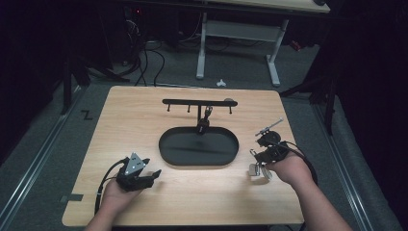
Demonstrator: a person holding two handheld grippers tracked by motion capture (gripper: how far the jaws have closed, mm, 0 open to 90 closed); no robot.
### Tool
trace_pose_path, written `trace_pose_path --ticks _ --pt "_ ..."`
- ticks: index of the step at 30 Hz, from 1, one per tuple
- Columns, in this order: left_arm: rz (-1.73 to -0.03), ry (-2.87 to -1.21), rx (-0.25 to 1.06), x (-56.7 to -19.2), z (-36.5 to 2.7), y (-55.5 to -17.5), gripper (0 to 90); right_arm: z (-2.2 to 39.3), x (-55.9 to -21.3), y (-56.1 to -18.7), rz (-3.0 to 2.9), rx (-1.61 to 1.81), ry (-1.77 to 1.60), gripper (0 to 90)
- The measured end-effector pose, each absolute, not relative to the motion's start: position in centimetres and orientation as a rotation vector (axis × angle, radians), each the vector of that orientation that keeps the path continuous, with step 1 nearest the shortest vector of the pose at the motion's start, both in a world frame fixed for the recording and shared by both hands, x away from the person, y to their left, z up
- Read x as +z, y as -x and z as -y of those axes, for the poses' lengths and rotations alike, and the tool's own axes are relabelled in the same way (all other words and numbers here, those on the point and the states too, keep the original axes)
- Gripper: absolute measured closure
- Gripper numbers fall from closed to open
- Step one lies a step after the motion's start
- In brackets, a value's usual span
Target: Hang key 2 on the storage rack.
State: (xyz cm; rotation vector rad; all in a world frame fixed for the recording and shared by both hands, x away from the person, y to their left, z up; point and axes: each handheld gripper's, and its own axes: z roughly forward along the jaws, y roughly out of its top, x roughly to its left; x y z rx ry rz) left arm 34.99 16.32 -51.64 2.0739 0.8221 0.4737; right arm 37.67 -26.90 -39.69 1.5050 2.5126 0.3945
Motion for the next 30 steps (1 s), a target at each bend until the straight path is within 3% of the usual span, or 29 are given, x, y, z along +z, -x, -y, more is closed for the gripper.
trace_pose_path --ticks 30 --pt "-0.851 -2.06 0.472 -51.7 -17.9 -34.5 37.3 23.0 -33.7 -41.0 -2.513 0.48 -1.366 84.9"
